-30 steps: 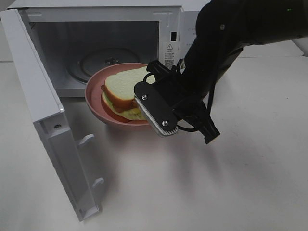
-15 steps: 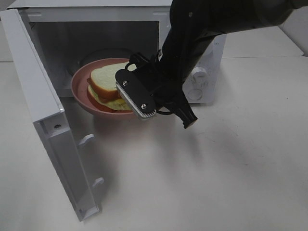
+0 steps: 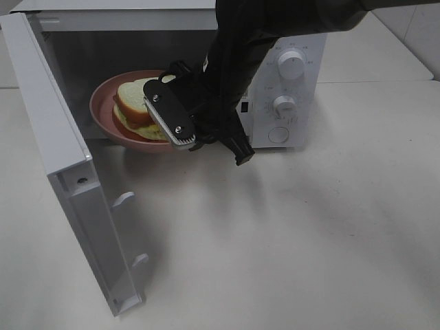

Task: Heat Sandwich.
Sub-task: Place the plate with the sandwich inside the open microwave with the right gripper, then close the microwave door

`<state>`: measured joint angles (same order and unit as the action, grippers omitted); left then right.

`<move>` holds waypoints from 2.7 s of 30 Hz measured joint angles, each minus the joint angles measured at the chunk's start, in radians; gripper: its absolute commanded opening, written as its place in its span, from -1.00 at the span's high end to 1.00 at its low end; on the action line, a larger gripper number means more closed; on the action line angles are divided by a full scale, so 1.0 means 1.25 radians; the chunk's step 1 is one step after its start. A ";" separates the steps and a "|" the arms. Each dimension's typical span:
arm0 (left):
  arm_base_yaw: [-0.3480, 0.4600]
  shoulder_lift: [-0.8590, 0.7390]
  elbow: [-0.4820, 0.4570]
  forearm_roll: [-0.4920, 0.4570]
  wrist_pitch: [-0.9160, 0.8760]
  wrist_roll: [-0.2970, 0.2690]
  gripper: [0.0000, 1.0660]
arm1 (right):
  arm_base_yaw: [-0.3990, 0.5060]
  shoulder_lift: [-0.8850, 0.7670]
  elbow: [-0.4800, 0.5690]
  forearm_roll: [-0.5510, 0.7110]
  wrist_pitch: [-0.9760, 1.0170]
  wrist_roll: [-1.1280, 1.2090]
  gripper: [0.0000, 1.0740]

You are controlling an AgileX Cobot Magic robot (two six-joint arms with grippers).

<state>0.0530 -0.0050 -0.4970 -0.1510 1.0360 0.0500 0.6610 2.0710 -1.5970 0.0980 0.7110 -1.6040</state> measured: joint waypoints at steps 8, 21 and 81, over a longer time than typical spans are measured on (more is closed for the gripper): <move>0.000 0.000 0.000 0.000 0.000 0.000 -0.94 | 0.000 0.042 -0.072 -0.050 0.009 0.046 0.98; 0.000 0.000 0.000 0.001 0.000 0.000 -0.94 | 0.000 0.122 -0.202 -0.084 0.039 0.107 0.96; 0.000 0.000 0.000 0.002 0.000 0.000 -0.94 | -0.012 0.240 -0.381 -0.094 -0.011 0.320 -0.26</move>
<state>0.0530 -0.0050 -0.4970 -0.1480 1.0360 0.0500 0.6460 2.3710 -2.0730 -0.0190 0.6970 -1.2040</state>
